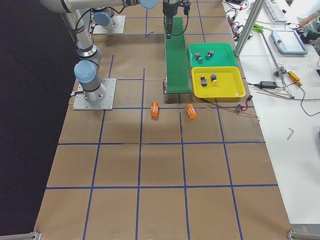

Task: Sort buttons by color to trays

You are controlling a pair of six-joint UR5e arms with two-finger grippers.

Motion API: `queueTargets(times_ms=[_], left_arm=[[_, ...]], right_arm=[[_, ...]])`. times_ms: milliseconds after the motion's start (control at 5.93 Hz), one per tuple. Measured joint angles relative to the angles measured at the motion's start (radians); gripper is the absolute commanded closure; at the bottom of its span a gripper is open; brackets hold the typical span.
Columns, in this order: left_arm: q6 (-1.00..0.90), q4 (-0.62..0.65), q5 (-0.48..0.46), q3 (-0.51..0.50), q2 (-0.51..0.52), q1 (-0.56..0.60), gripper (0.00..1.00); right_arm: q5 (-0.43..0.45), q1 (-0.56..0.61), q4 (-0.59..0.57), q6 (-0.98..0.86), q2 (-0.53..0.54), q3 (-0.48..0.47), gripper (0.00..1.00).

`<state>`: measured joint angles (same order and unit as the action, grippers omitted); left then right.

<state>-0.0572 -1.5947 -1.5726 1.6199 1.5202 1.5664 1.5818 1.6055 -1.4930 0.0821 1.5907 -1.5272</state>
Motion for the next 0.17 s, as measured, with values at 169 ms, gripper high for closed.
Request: queueTargets(times_ms=[169], left_arm=[[-0.001,0.0,-0.002,0.001,0.0,-0.001,0.01]], right_arm=[[-0.002,-0.001,0.0,0.001,0.0,0.0,0.0]])
